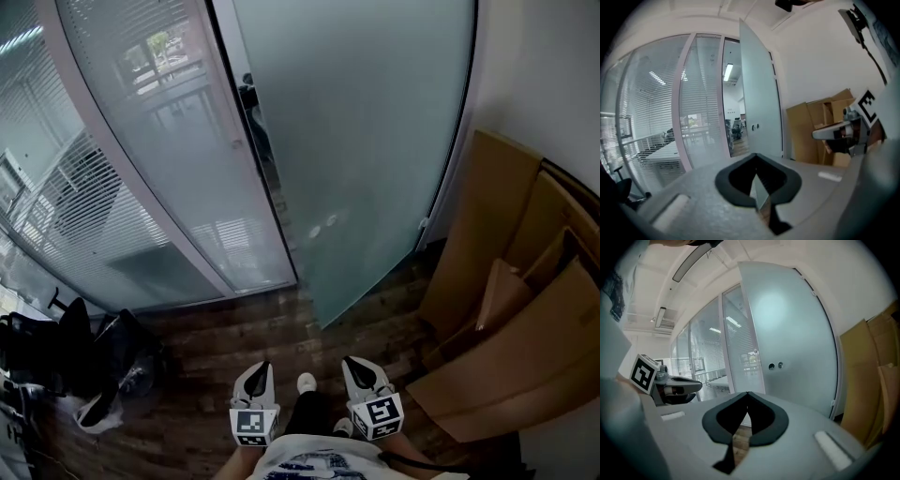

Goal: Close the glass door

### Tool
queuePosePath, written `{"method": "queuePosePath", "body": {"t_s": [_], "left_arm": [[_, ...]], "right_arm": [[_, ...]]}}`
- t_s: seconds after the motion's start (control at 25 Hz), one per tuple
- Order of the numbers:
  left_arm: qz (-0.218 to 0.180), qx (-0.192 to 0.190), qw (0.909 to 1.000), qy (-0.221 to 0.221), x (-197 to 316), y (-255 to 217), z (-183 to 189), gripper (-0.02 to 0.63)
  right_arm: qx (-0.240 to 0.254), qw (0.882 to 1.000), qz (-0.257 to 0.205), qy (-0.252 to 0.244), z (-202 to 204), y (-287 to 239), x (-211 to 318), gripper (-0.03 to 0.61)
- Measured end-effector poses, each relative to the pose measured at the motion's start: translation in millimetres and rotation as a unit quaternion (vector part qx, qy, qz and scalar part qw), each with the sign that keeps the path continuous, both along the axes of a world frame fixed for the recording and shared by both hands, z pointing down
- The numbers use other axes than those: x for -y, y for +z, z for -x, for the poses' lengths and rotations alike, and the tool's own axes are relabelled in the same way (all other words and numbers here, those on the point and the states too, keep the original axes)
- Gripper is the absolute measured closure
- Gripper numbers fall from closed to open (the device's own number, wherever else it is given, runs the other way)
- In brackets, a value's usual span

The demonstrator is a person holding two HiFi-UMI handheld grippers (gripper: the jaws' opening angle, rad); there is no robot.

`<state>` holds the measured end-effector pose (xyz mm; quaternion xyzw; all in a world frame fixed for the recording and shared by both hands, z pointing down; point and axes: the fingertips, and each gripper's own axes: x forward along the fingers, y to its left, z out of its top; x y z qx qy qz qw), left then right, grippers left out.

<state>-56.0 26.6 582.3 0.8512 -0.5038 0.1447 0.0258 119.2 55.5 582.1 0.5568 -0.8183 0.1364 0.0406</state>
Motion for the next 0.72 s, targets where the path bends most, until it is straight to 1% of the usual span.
{"method": "queuePosePath", "body": {"t_s": [0.16,0.4,0.6,0.72], "left_arm": [[0.01,-0.014,0.9998,-0.009,38.5,5.9,4.4,0.613],[0.002,-0.022,0.9997,0.014,106.8,4.2,-0.3,0.613],[0.004,-0.021,0.9996,0.02,160.1,5.2,10.2,0.614],[0.008,-0.025,0.9994,0.021,186.7,6.5,17.6,0.613]], "right_arm": [[-0.007,1.0,0.006,-0.004,5.4,2.6,34.2,0.571],[-0.021,1.0,0.015,0.011,1.5,3.1,91.5,0.571],[-0.031,0.999,0.024,0.018,6.1,5.5,138.3,0.571],[-0.033,0.998,0.034,0.032,5.7,8.3,160.2,0.571]]}}
